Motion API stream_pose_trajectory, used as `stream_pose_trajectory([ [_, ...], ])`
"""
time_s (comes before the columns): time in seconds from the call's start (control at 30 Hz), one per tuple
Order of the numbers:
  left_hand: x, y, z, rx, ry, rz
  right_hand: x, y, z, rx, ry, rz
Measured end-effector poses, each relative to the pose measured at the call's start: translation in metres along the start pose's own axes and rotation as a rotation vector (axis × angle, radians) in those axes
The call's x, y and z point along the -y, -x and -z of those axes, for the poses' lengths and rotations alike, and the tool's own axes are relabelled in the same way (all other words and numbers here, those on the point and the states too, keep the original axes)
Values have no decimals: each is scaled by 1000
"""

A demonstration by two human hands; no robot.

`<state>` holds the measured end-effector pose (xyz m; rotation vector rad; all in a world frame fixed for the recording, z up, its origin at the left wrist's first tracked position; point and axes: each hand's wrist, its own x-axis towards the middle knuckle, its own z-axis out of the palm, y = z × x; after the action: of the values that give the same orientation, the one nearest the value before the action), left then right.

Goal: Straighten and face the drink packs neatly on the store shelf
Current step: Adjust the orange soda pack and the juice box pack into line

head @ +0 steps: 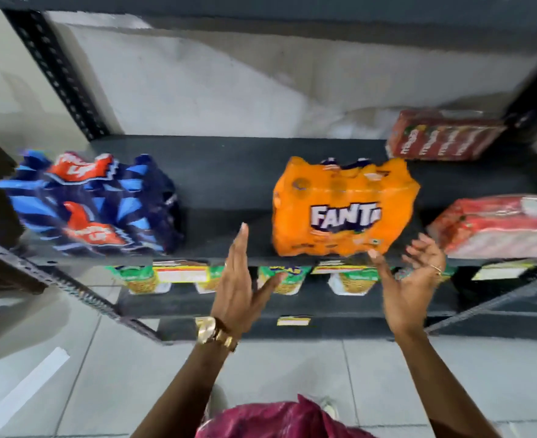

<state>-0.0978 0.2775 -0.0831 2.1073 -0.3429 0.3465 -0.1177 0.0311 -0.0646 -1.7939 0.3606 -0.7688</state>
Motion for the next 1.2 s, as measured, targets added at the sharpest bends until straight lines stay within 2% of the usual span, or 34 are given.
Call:
stream_pose_trajectory([
  [0.1, 3, -33, -31, 72, 9, 211, -28, -42, 11, 332, 166, -52],
  [0.17, 1, -42, -44, 84, -54, 250, -38, -59, 14, 566, 286, -61],
  [0.2, 0, -43, -48, 68, -60, 252, -41, -63, 13, 612, 334, -65],
  [0.37, -5, -38, -51, -11, -45, 210, -46, -68, 4, 638, 291, -56],
  [0.5, 4, -40, -46, -33, -56, 276, -45, -65, -5, 702, 272, -40],
  [0.73, 12, -35, -39, 17, -74, 308, -53, -56, -9, 609, 260, -4],
  [1.07, 15, -36, -40, -30, 9, 350, -57, -56, -7, 610, 216, -29],
  [1.2, 13, -36, -42, -64, -15, 354, -52, -59, -7, 672, 202, -33],
])
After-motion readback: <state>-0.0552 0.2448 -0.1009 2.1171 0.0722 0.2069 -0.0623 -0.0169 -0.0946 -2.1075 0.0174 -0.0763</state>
